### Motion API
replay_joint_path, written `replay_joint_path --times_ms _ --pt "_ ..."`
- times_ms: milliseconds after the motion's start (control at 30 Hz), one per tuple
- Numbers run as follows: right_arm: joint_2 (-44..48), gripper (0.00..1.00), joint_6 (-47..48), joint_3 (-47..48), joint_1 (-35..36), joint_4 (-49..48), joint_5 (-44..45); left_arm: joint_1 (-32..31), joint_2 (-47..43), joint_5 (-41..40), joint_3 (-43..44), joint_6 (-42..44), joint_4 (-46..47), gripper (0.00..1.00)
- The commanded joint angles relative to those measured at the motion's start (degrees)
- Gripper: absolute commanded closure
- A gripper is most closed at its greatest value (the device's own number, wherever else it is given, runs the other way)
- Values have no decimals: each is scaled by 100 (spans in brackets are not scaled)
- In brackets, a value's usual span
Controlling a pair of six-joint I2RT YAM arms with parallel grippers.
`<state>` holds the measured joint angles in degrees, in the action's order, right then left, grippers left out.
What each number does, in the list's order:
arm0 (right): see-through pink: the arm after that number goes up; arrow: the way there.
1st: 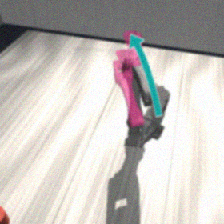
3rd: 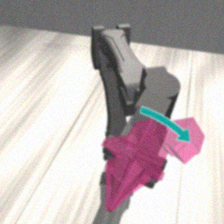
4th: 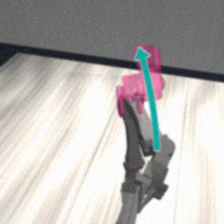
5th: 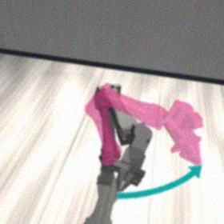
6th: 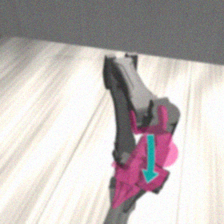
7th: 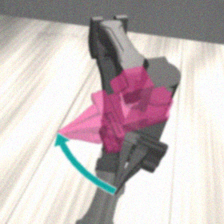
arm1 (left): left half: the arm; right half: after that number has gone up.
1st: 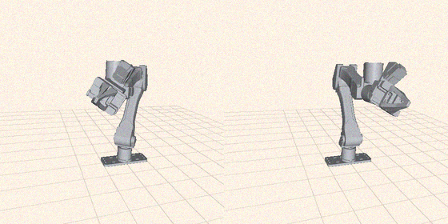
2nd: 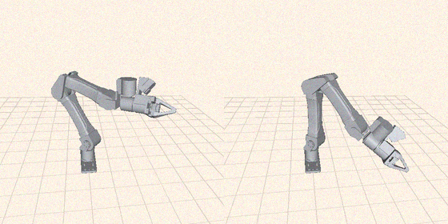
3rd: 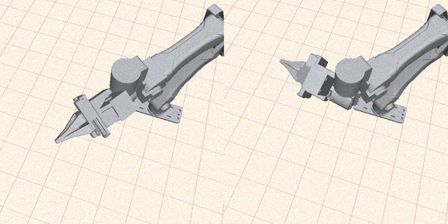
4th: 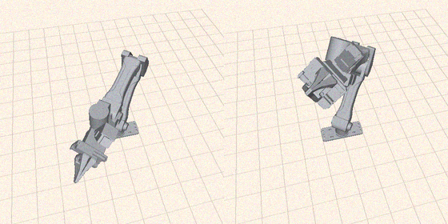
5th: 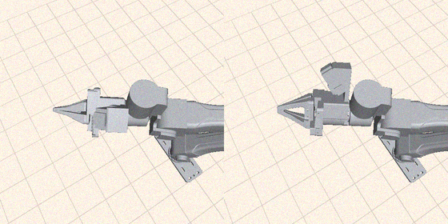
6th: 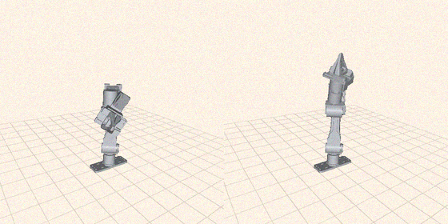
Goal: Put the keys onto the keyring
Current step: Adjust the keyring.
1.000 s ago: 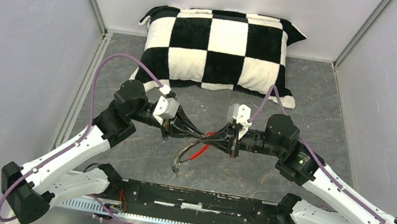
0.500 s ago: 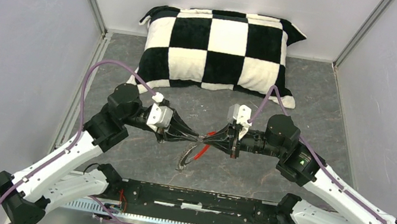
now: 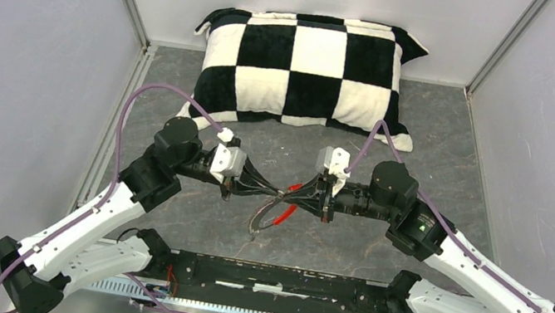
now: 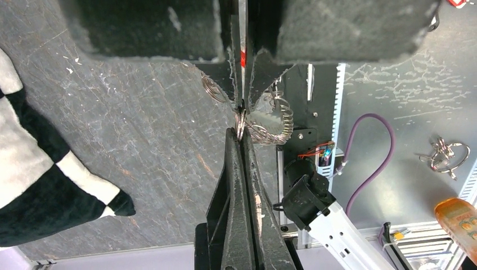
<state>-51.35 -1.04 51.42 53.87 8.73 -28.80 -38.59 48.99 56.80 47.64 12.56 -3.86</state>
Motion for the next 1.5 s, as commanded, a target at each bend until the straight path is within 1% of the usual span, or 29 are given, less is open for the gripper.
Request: replay_joint_path --times_ms 0,67,167,300,400,567,633,700,800,900,1000,1067,1167,1200,1300,1467 --pt "127 100 -118 254 -10 -356 219 -24 -151 -106 160 418 -278 98" --pt "155 99 -156 246 -8 -342 226 -24 -188 -158 162 687 -400 98" --pt "234 93 -217 228 -8 -293 333 -25 -316 -191 73 1077 -465 98" --pt "368 93 -219 272 -8 -32 803 -26 -555 -128 -11 1595 -534 98" --pt "549 92 -304 235 -13 -43 1276 -21 -600 33 40 1997 -751 98" --pt "591 91 -447 262 -4 -159 1265 -26 -617 201 43 2360 -783 98" --pt "542 84 -467 296 -11 -111 1149 -26 -619 257 45 2454 -789 98" --pt "507 77 -433 290 -12 -149 816 -25 -627 302 44 2538 -790 98" --pt "450 62 -331 241 -6 -294 136 -26 -604 340 89 2572 -787 98" --pt "436 47 -325 187 -7 -497 -211 -26 -552 394 196 2521 -790 98" --pt "390 30 -243 180 8 -629 -467 -26 -473 497 324 2275 -783 98" --pt "370 26 -116 193 43 -619 -405 -26 -444 552 366 2188 -779 98" --pt "309 26 7 213 86 -583 -321 -26 -443 598 388 2014 -683 98" --pt "272 28 51 240 92 -520 -245 -26 -443 608 393 1980 -664 98" --pt "171 42 236 268 107 -357 -146 -26 -439 684 449 1926 -663 98" --pt "82 51 195 255 124 -543 -237 -24 -392 788 501 1806 -663 98"
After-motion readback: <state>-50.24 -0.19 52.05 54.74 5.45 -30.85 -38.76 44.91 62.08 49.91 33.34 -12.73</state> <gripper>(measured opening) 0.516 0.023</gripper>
